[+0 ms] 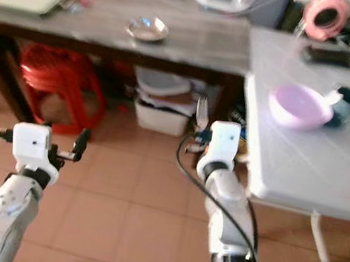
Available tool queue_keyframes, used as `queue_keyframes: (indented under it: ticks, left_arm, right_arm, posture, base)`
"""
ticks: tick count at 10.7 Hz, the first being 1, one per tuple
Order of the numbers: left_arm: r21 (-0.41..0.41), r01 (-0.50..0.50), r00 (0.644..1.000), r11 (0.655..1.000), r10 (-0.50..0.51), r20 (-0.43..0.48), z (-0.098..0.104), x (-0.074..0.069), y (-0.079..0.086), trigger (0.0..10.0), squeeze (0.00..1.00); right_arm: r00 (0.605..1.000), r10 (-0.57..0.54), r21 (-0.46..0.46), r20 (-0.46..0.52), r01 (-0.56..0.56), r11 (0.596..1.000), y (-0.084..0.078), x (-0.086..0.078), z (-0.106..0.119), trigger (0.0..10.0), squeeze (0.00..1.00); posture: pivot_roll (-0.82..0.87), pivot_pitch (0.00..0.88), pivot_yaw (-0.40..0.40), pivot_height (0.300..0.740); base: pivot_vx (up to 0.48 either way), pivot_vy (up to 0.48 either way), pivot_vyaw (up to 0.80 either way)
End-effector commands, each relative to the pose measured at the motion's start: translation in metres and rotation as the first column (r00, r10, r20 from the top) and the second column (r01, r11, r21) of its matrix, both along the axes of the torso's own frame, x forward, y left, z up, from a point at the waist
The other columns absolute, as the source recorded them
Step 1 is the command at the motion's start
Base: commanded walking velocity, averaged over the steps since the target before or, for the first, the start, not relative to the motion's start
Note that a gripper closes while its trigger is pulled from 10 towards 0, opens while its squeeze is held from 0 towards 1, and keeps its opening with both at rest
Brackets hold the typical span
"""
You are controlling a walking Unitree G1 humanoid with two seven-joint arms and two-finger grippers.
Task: Setting the table
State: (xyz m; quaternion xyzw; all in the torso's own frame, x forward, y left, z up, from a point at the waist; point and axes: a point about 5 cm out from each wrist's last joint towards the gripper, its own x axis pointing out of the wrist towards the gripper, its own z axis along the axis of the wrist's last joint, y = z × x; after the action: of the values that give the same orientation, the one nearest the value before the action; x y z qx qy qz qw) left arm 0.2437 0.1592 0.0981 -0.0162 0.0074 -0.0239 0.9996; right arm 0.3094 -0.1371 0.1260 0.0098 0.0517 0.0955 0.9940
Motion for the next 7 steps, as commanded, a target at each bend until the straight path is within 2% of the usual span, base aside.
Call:
queue_keyframes:
  ticks: [1,6,7]
  left_arm:
    - [0.0,0.018,1.0,1.0,-0.018,0.007,0.001,0.002,-0.008,10.0,0.0]
    - [-0.008,0.035,0.999,0.999,-0.035,0.01,0.0,0.001,-0.014,10.0,0.0]
    - [-0.002,0.045,0.999,0.999,-0.045,0.019,0.001,0.001,-0.016,10.0,0.0]
  right_arm:
    - [0.999,-0.034,-0.014,-0.009,0.034,0.999,-0.01,-0.001,-0.004,0.0,0.0]
    - [0.997,-0.072,-0.039,0.002,0.072,0.997,-0.017,-0.007,-0.01,0.0,0.0]
    - [0.99,-0.135,-0.066,0.039,0.137,0.988,-0.025,-0.006,-0.006,0.0,0.0]
  posture:
    - [0.01,0.06,0.037,0.74]
    - [0.01,0.063,0.032,0.74]
    - [0.01,0.064,0.033,0.74]
  base:
    - [0.461,0.0,0.0]
    - [0.469,0.0,0.0]
    - [0.48,0.0,0.0]
